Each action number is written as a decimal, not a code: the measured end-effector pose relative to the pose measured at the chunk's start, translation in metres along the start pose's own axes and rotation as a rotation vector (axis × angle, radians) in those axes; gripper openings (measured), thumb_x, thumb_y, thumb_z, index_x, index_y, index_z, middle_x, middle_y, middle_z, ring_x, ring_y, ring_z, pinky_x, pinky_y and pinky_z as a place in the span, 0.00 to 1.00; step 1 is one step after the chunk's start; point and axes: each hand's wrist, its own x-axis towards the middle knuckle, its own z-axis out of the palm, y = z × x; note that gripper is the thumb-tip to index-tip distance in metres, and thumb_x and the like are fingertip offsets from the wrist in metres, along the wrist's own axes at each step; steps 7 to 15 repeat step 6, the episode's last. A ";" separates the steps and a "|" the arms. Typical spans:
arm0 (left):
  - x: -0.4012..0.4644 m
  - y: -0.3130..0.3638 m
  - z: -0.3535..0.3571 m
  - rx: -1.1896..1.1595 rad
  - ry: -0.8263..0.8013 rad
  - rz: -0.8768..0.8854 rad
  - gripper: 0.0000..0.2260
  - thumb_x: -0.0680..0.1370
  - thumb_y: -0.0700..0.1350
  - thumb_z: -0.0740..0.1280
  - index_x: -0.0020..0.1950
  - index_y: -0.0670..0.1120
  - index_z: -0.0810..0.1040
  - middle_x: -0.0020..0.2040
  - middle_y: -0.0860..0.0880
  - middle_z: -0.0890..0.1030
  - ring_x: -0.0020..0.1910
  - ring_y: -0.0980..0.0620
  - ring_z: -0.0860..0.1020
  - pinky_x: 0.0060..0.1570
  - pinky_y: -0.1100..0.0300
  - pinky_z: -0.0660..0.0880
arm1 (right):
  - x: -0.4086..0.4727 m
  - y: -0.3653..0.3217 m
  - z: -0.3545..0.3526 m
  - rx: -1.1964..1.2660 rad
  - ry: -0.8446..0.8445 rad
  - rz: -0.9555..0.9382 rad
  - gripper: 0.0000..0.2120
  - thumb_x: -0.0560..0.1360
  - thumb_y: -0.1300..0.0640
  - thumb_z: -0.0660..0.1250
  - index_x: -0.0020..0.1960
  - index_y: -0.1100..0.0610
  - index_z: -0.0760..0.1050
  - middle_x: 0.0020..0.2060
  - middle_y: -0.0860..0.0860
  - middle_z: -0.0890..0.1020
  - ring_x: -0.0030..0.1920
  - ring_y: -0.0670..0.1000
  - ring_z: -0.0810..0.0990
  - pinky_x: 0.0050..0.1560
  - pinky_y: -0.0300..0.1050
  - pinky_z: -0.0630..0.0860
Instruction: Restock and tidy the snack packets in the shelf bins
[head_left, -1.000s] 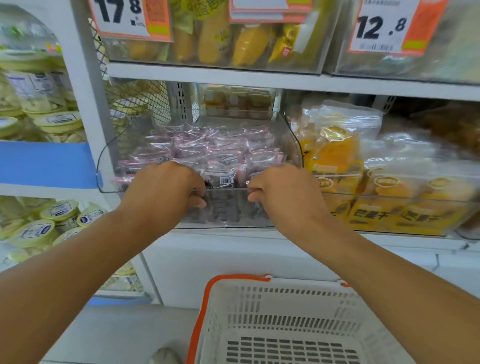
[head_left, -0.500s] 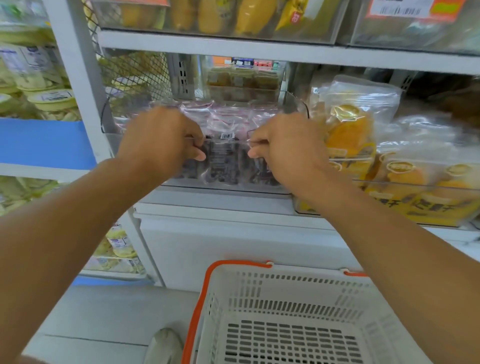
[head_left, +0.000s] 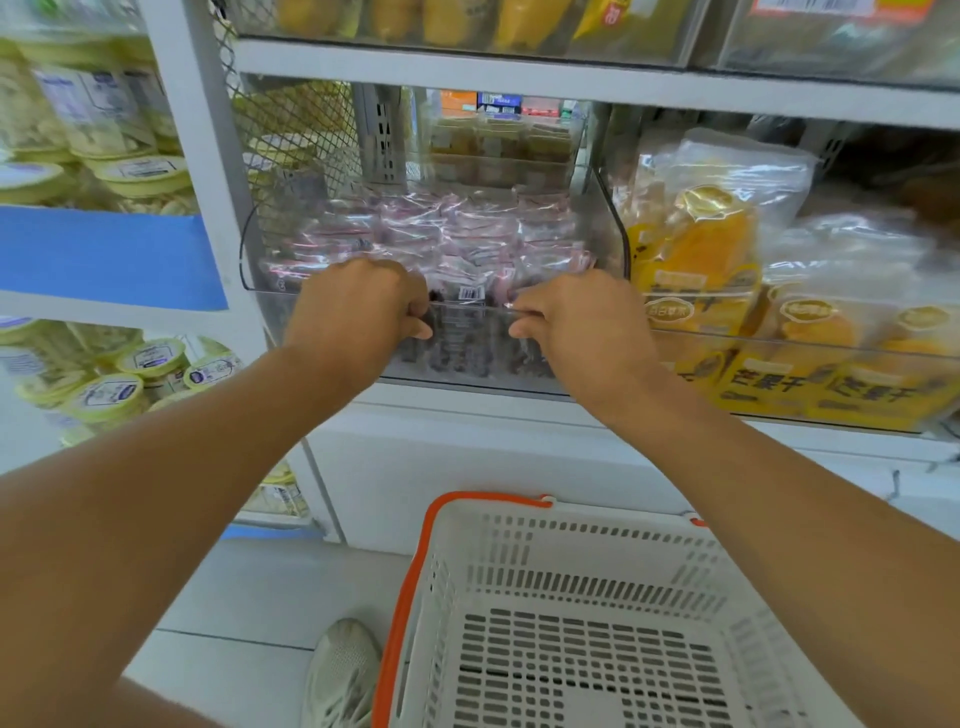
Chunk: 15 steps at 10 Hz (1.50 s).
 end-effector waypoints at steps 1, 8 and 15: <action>-0.001 0.004 -0.002 -0.001 0.000 -0.023 0.09 0.74 0.50 0.74 0.49 0.46 0.83 0.44 0.46 0.82 0.46 0.42 0.78 0.40 0.55 0.70 | -0.002 0.000 0.001 -0.039 0.031 -0.022 0.10 0.79 0.48 0.68 0.44 0.53 0.81 0.40 0.51 0.84 0.40 0.55 0.79 0.38 0.45 0.71; -0.005 0.069 -0.076 -0.383 -0.298 0.109 0.05 0.75 0.53 0.73 0.48 0.55 0.85 0.37 0.63 0.82 0.36 0.60 0.80 0.37 0.61 0.76 | -0.050 0.009 -0.100 0.327 -0.417 -0.163 0.33 0.76 0.48 0.72 0.77 0.46 0.62 0.69 0.45 0.71 0.53 0.42 0.77 0.49 0.31 0.75; -0.005 0.069 -0.076 -0.383 -0.298 0.109 0.05 0.75 0.53 0.73 0.48 0.55 0.85 0.37 0.63 0.82 0.36 0.60 0.80 0.37 0.61 0.76 | -0.050 0.009 -0.100 0.327 -0.417 -0.163 0.33 0.76 0.48 0.72 0.77 0.46 0.62 0.69 0.45 0.71 0.53 0.42 0.77 0.49 0.31 0.75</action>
